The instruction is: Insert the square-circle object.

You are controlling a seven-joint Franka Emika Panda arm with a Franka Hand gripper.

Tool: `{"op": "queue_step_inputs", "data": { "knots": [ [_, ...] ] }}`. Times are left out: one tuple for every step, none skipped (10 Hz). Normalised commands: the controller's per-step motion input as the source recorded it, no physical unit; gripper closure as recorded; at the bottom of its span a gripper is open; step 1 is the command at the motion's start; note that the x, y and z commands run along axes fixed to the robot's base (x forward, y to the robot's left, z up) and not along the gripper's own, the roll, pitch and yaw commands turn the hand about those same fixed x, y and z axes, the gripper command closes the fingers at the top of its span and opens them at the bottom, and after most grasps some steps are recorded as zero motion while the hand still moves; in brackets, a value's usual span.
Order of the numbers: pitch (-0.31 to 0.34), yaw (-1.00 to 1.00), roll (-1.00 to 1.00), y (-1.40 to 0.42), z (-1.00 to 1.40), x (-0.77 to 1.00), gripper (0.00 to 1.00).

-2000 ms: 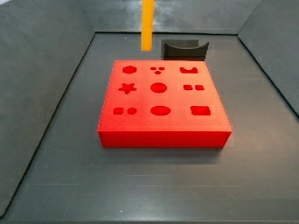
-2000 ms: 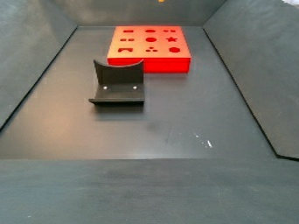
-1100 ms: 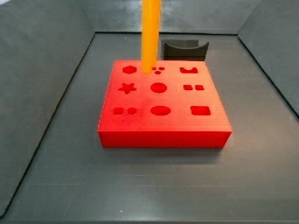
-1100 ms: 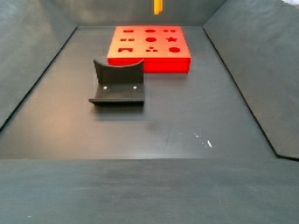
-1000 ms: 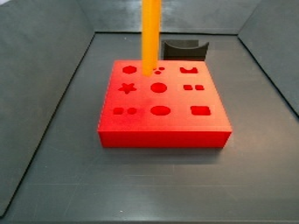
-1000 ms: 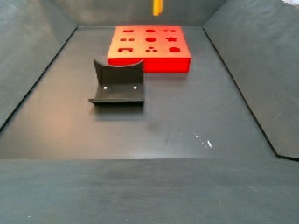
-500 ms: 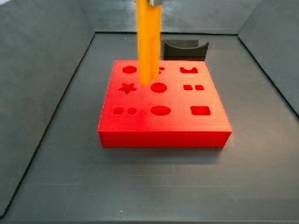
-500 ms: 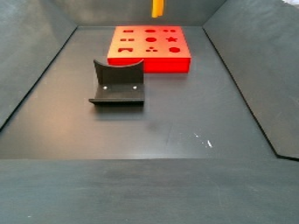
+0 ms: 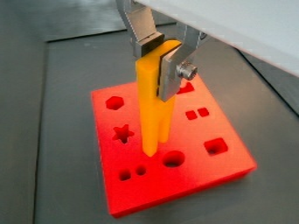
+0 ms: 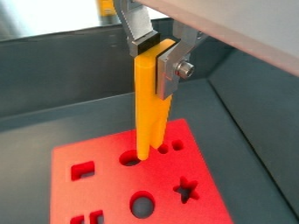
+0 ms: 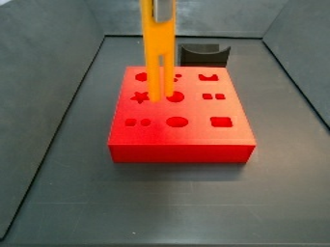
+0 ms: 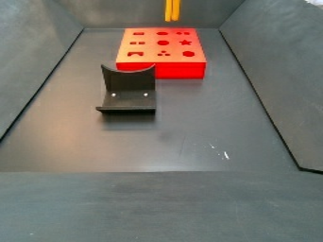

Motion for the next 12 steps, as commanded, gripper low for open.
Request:
{"op": "queue_step_inputs", "data": {
  "knots": [
    [0.263,-0.88,-0.1,0.0,-0.25,0.0,1.0],
    [0.263,-0.87,-0.11,0.0,-0.25,0.0,1.0],
    [0.044,-0.82,-0.02,-0.07,-0.11,-0.03,1.0],
    [0.0,-0.91,0.08,-0.05,-0.01,-0.15,1.0],
    [0.079,-0.99,0.07,0.0,0.0,-0.07,1.0],
    [0.123,-0.88,0.01,0.0,-0.05,-0.14,1.0],
    [0.0,-0.31,0.0,0.0,-0.09,0.01,1.0],
    [0.0,-0.26,0.0,0.0,-0.25,-0.14,1.0],
    [0.0,-0.17,-0.02,-0.08,-0.15,-0.15,1.0],
    [0.0,0.0,0.0,-0.19,-0.06,-0.1,1.0],
    [-0.009,0.0,0.0,-0.19,-0.03,-0.08,1.0],
    [-0.013,0.0,0.0,-0.12,-0.02,-0.12,1.0]
  ]
}}
